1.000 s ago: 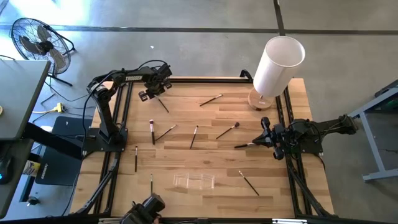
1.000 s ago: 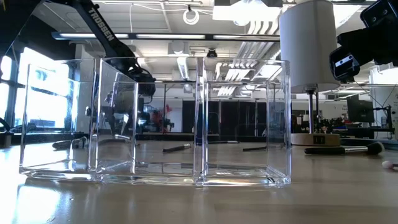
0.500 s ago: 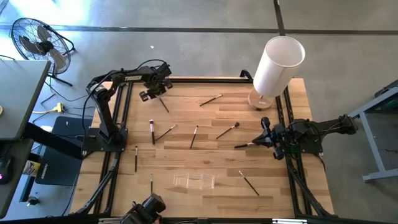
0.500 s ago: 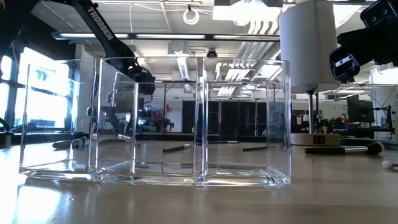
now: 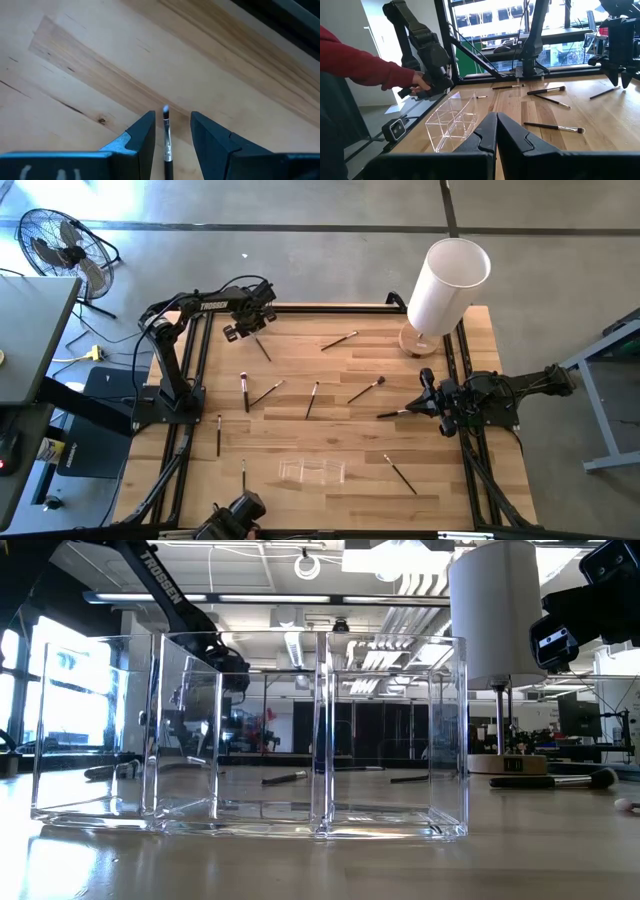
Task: Put items in baskets/containers
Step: Put the black eyeshadow brush into the transparent organizer
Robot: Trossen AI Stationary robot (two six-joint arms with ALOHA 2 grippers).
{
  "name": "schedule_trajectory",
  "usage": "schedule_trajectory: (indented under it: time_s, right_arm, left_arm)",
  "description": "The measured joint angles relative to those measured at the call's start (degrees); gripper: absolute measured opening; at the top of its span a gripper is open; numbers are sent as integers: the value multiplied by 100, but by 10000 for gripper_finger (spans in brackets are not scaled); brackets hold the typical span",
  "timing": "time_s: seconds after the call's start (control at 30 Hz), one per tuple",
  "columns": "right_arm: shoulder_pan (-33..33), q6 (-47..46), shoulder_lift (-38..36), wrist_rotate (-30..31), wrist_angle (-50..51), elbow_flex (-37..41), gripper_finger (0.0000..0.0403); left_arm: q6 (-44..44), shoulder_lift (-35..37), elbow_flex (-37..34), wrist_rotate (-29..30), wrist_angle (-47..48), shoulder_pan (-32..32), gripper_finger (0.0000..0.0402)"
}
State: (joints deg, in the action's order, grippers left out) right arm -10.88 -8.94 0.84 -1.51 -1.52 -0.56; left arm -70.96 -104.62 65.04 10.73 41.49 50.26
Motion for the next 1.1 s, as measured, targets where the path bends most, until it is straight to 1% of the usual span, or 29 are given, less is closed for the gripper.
schedule_trajectory:
  time_s: [0.33,0.57,0.9,1.1]
  right_arm:
    - [0,0,0,-1,2,0,5]
    - [1,1,-2,1,0,0,5]
    - [1,1,0,-1,0,0,5]
    - [-1,1,-2,1,1,0,5]
  left_arm:
    - [4,0,2,103,2,4,122]
    - [15,2,7,351,11,4,122]
    - [-26,-137,22,242,7,-2,122]
    - [-28,-146,22,345,-20,-4,122]
